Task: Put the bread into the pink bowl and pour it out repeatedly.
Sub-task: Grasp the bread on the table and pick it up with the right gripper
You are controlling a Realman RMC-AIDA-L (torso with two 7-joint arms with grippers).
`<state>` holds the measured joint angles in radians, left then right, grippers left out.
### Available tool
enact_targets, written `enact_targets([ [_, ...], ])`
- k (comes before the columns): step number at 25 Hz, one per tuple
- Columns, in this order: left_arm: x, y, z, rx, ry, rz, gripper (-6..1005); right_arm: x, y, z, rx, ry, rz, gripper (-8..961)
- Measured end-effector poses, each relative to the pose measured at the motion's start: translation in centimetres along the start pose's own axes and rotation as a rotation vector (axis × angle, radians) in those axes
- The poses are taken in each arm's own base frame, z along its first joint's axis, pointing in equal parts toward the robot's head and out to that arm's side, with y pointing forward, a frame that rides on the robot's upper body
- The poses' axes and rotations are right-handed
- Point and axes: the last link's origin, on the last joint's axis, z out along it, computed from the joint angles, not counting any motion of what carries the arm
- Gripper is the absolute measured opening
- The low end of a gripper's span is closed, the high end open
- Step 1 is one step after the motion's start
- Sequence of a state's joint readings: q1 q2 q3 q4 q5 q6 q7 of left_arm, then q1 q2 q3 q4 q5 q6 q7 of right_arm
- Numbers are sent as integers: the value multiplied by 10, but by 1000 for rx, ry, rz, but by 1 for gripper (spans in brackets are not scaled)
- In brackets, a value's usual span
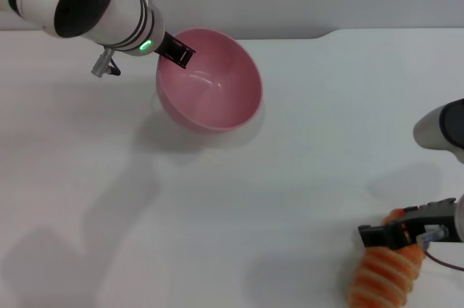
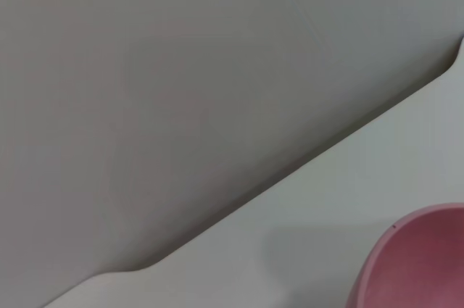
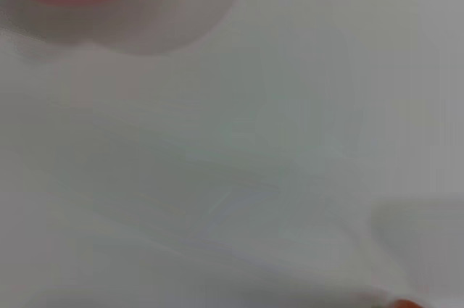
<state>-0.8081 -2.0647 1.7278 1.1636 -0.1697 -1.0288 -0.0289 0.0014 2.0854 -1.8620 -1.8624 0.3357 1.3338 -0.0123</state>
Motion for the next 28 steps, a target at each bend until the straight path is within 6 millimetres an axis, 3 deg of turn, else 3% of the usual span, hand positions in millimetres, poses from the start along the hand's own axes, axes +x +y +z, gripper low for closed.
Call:
enact_targets([
  [23, -2, -1, 0, -3, -2, 17, 124, 13, -14, 22, 35, 59, 88, 826],
  [28, -1, -1, 0, -4, -2, 19, 125, 10, -12, 18, 36, 55, 61, 676],
])
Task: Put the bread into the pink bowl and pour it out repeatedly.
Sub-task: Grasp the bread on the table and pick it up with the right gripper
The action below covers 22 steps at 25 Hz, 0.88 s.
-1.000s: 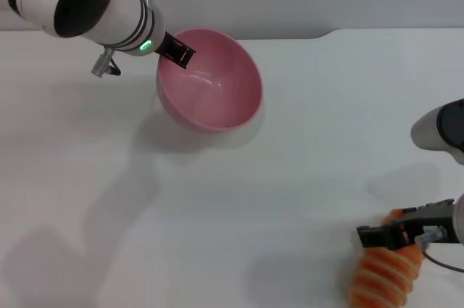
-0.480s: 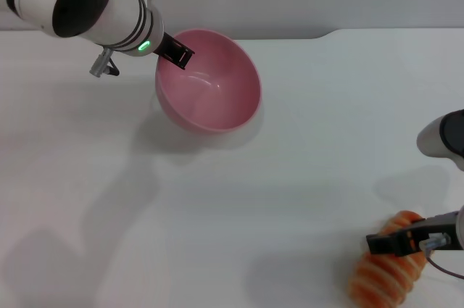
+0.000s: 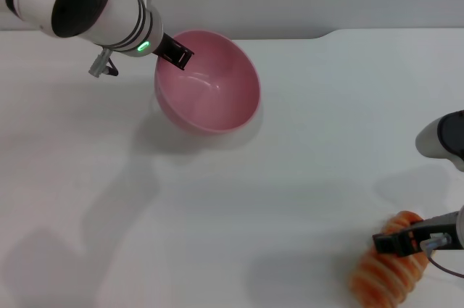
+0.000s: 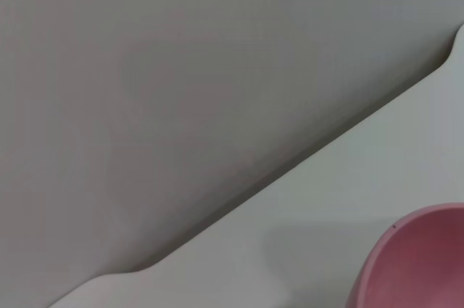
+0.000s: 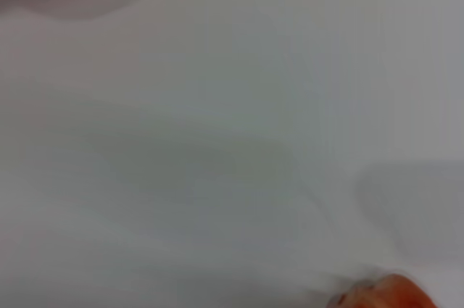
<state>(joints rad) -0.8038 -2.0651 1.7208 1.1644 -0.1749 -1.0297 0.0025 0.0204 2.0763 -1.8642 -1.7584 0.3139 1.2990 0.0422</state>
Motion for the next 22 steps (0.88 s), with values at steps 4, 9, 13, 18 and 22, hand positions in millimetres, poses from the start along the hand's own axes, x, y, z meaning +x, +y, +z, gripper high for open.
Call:
enact_targets([
  [4, 0, 0, 0, 0, 1, 1, 125, -2, 1, -2, 0, -3, -20, 656],
  [9, 1, -1, -1, 2, 3, -1, 126, -4, 3, -4, -3, -8, -49, 632],
  [13, 1, -1, -1, 2, 4, -1, 126, -8, 4, -8, -5, -28, -58, 605],
  [18, 1, -1, -1, 2, 5, 1, 126, -20, 3, -18, 3, -80, -70, 562],
  [22, 0, 1, -1, -1, 3, 6, 127, -31, 5, -24, 4, -120, -88, 524],
])
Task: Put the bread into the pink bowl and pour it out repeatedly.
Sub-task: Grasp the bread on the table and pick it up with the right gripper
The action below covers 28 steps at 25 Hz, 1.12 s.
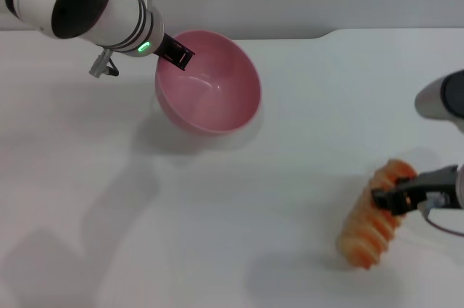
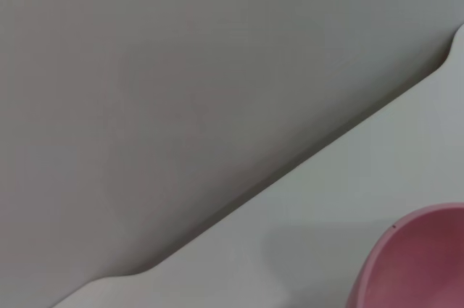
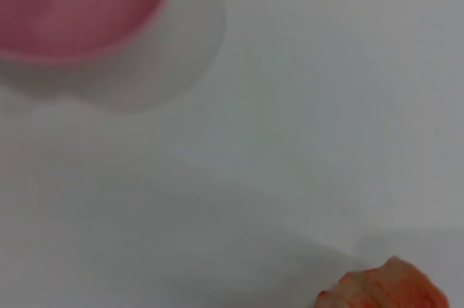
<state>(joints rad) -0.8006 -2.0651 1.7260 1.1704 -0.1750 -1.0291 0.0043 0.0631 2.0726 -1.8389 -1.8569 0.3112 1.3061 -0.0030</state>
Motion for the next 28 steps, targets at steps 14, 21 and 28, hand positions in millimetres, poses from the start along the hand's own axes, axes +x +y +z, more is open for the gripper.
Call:
enact_targets([
  [14, -2, 7, 1, -25, -5, 2, 128, -44, 0, -32, 41, -179, -56, 112],
  [21, -3, 8, 2, -27, -6, 4, 129, -35, -10, -21, 76, -147, -6, 33],
  [28, -2, 8, 2, -27, -1, 5, 130, -38, -17, -15, 79, -149, 31, 200],
])
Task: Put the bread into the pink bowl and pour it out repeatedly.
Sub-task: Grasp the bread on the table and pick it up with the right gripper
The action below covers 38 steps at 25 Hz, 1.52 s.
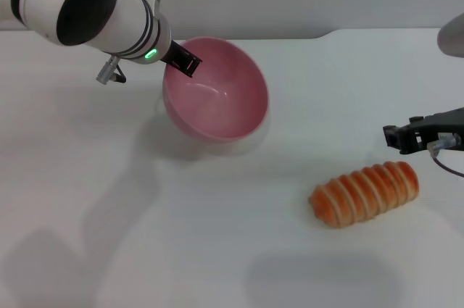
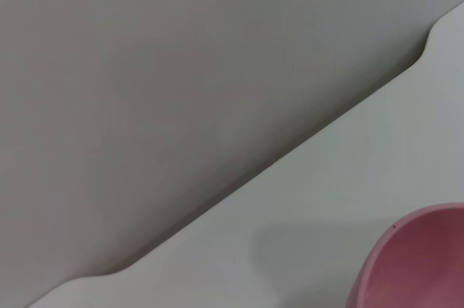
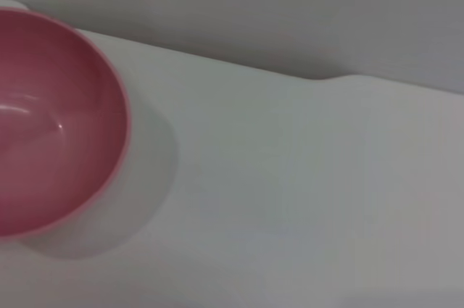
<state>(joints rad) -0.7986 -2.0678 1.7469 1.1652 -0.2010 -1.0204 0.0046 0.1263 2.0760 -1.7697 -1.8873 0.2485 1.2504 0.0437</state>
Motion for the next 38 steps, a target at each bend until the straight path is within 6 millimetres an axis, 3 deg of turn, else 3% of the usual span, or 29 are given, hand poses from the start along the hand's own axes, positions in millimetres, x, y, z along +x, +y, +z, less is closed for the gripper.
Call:
enact_targets([
  [7, 0, 0, 0, 0, 1, 0, 130, 3, -6, 9, 1, 36, 45, 519],
  [15, 0, -1, 1, 1, 3, -3, 131, 15, 6, 17, -37, 88, 34, 614],
  [38, 3, -2, 0, 2, 17, -8, 133, 35, 1, 36, -32, 169, 88, 593],
])
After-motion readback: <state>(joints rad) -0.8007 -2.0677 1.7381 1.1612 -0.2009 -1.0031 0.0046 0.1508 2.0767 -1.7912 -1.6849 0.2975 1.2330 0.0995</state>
